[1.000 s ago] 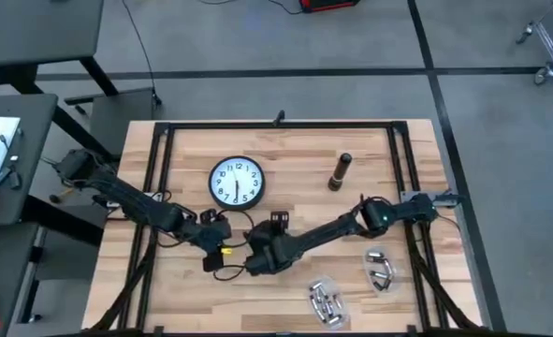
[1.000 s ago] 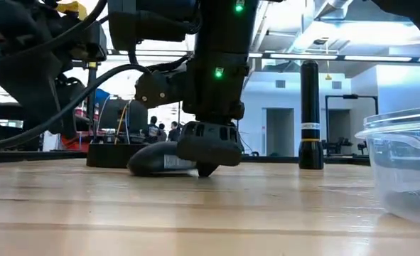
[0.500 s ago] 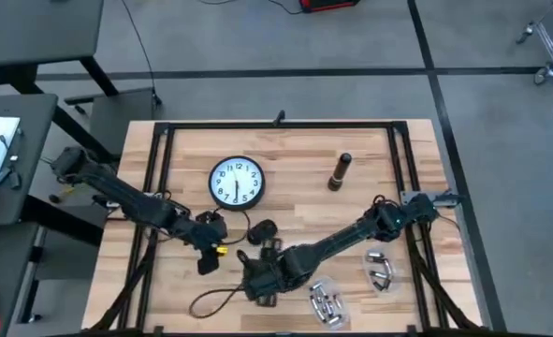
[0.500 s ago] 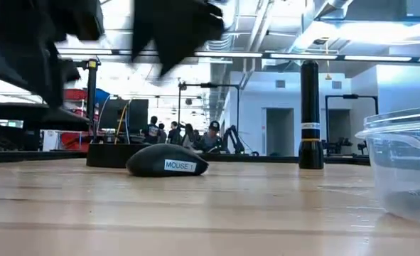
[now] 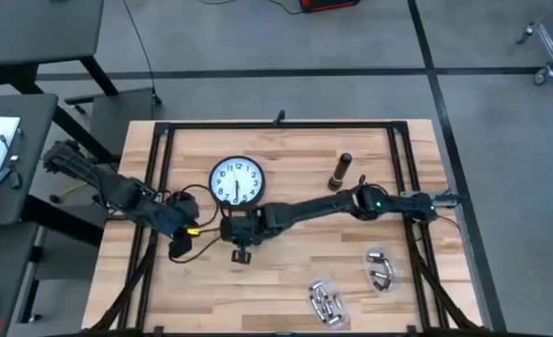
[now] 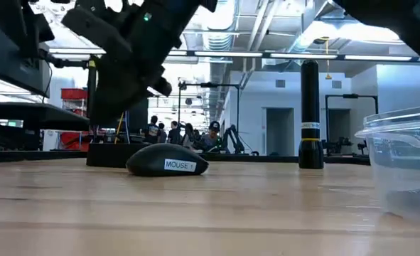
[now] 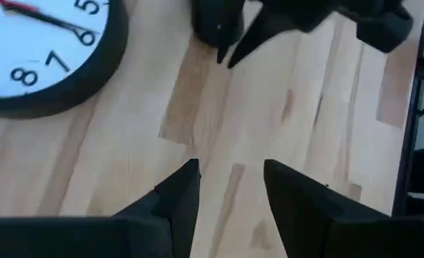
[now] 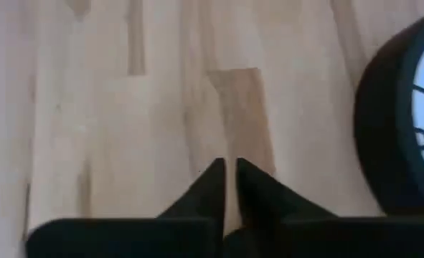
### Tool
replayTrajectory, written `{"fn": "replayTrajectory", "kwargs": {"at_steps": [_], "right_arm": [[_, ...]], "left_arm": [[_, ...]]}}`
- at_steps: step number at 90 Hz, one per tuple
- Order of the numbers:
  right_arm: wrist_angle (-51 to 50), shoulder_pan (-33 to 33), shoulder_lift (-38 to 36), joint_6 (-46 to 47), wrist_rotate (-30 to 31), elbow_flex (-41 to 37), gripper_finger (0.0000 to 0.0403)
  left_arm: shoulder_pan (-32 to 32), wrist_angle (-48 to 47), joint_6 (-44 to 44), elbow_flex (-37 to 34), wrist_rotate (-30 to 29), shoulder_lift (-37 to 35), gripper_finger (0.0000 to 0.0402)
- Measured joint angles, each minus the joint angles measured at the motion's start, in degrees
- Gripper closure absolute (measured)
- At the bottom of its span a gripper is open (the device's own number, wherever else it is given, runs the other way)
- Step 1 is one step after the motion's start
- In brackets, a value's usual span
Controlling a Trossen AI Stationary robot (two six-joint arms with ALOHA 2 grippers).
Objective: Insert battery
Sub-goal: Adjust the black computer mouse
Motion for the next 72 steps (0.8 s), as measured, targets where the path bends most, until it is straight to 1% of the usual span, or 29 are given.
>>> {"fn": "replayTrajectory", "kwargs": {"at_steps": [8,16,30,38,56,64,72], "right_arm": [[-1.2,-0.4,0.7,-0.4,-0.2,-0.9,0.0392],[-6.3,-0.5,1.0,-0.5,-0.9,-1.1,0.0391],[-12.7,-0.2,1.2,-3.2,-0.9,-0.9,0.0401],[-19.6,-0.4,1.2,-2.7,0.2,-0.8,0.0402],[-33.9,-1.6,1.2,0.1,-0.1,-0.7,0.0402],[-38.1,-1.5,-0.6,1.0,-0.5,-1.0,0.0403],[-37.6,-0.7,-4.6,1.6,-1.3,-1.3,0.0403]], "left_arm": [[0.0,-0.2,-0.2,0.0,-0.1,0.2,0.0265],[0.0,0.1,-0.3,0.0,-0.6,0.6,0.0265],[0.0,0.1,0.0,0.0,-0.9,0.5,0.0265],[0.4,0.1,-0.1,0.0,-1.7,0.6,0.0265],[0.9,-0.3,-2.5,-0.2,-3.3,1.1,0.0265],[2.3,0.0,-3.2,-0.2,-2.4,1.7,0.0265],[3.6,0.8,-1.2,0.1,-0.7,1.8,0.0265]]}}
